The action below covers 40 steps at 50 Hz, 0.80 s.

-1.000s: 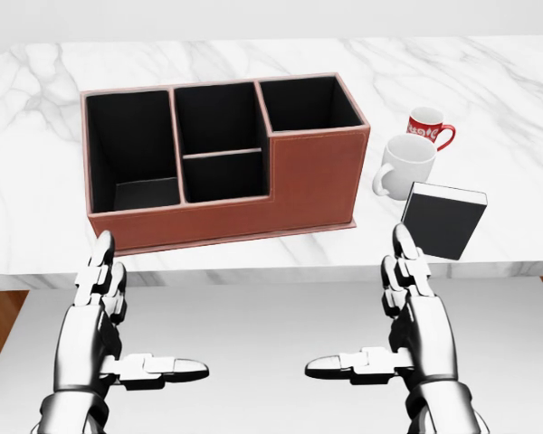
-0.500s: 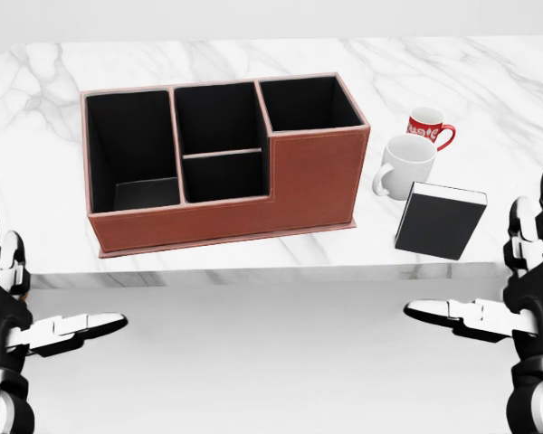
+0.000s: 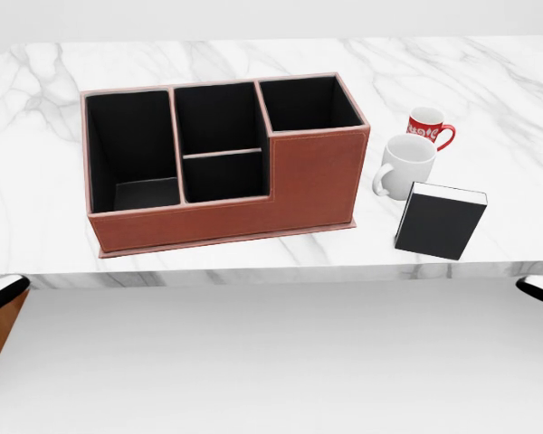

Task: Pick up the book and place it in the right compartment of the caddy.

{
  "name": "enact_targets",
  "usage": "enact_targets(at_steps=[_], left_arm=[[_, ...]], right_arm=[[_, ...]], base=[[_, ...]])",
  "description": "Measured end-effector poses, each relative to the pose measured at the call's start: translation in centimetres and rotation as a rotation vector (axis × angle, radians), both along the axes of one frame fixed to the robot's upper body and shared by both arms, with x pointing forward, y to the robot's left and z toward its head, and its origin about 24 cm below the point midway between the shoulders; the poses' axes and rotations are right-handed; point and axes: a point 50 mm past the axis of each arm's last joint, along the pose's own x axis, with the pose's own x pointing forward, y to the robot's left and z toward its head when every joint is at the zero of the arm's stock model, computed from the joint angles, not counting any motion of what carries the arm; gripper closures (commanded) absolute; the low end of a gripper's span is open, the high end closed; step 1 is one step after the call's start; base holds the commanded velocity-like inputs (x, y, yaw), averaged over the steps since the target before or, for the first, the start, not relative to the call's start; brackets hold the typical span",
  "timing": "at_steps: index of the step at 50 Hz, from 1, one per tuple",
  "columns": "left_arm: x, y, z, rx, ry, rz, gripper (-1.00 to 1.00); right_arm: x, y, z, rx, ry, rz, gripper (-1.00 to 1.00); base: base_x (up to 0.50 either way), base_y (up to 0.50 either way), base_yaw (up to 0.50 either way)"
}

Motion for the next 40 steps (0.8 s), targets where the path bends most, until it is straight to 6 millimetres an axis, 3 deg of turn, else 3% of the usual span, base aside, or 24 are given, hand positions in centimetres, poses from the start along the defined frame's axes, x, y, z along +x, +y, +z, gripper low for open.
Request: enact_targets(at_steps=[14,40], left_arm=[[-0.6,1.1,0.3,-0.029,-0.035,0.083,-1.00],[-0.5,1.2,0.1,-0.030,-0.027,0.093,-1.00]], right_arm=[[-0.3,-0.5,0.4,-0.001,-0.014,-0.019,-1.00],[-0.2,-0.5,0.0,-0.008,0.006,-0.015,-1.00]], base=[[0.00,0.00,0.00],[0.24,0.00,0.00]])
